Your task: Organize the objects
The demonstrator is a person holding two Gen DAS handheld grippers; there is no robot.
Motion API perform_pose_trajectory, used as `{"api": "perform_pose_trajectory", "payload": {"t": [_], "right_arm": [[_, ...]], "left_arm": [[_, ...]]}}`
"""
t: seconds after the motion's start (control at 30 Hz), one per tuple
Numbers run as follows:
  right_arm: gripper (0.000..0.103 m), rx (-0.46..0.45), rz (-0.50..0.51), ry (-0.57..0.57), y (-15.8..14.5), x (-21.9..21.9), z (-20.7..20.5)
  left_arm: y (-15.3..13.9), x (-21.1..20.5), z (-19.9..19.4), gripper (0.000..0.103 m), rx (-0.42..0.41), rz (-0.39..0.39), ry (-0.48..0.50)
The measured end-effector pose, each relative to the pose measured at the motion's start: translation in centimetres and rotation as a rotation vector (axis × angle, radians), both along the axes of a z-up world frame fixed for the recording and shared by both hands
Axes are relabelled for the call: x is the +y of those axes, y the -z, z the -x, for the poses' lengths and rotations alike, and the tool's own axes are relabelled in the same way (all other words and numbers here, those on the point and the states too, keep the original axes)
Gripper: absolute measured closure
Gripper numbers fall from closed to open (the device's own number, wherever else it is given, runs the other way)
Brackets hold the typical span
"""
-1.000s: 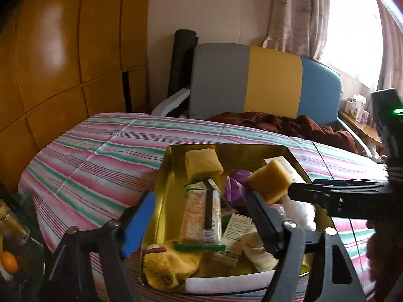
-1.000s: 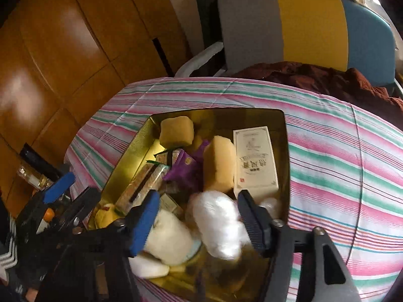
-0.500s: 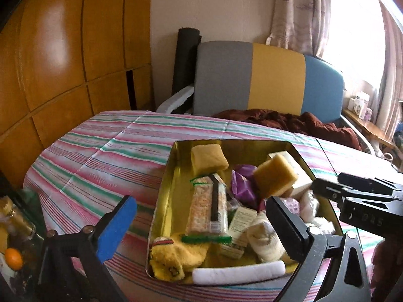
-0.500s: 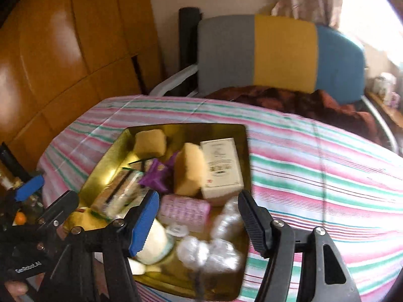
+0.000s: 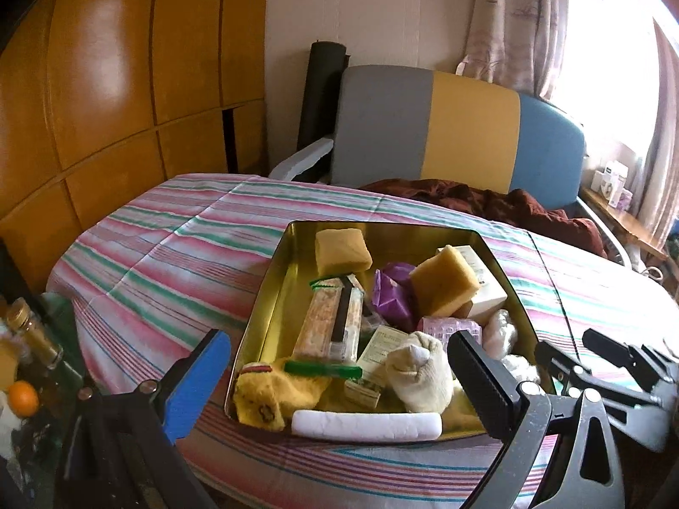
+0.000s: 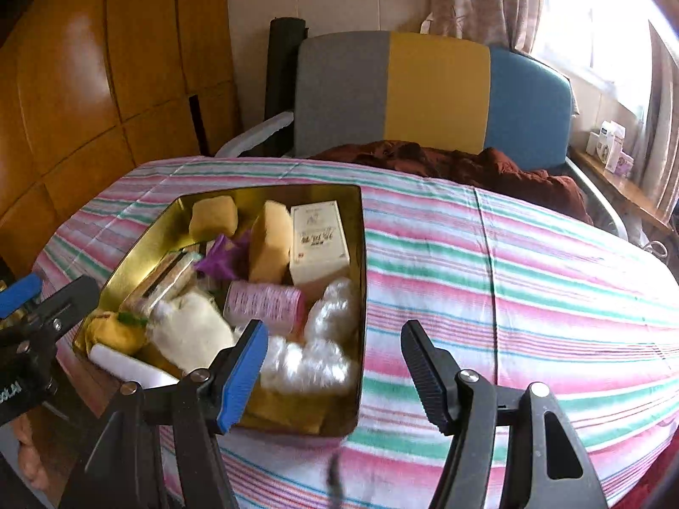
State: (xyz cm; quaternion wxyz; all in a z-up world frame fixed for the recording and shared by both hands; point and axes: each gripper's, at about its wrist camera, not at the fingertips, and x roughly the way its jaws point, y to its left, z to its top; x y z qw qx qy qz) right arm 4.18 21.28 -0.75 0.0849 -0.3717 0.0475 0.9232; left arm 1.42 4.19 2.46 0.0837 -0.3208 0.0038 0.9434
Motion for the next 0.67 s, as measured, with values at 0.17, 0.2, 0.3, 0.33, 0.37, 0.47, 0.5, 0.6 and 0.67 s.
{"api": "perform_pose_trajectory", "payload": {"t": [0.17, 0.2, 0.3, 0.33, 0.37, 0.47, 0.5, 0.6, 0.67], "right_arm": [[0.037, 0.002, 0.004, -0.004, 0.07, -0.15, -0.3], [0.037, 0.004, 0.004, -0.003, 0.06, -0.17, -0.34], [0.037, 0.007, 0.003, -0.005, -0.03, -0.23, -0.45], [0.037, 0.007, 0.002, -0.006, -0.03, -0.29, -0.44], [0.037, 0.006, 0.002, -0.008, -0.02, -0.34, -0.42], [0.037, 0.002, 0.002, -0.013, 0.08, -0.5, -0.34], [0.037, 0.002, 0.001, -0.014, 0.1, -0.57, -0.33], [0.037, 0.003, -0.002, -0.021, 0.07, -0.8, -0.32], [0.037, 0.005, -0.001, -0.023, 0.03, -0.82, -0.36]], "left_arm": [[-0.09, 0.01, -0.26, 0.0, 0.004, 0.004, -0.003], [-0.13, -0.01, -0.3, 0.0, 0.006, 0.005, -0.004], [-0.2, 0.0, -0.42, 0.0, 0.012, 0.009, -0.005], [-0.22, 0.01, -0.44, 0.0, 0.013, 0.01, -0.006], [-0.19, 0.01, -0.47, 0.0, 0.018, 0.013, -0.009], [-0.13, -0.1, -0.56, 0.0, 0.024, 0.015, -0.017], [-0.12, -0.19, -0.56, 0.0, 0.023, 0.011, -0.019], [-0.11, -0.35, -0.45, 0.0, 0.018, 0.005, -0.021], [-0.07, -0.37, -0.36, 0.0, 0.012, 0.006, -0.019]]}}
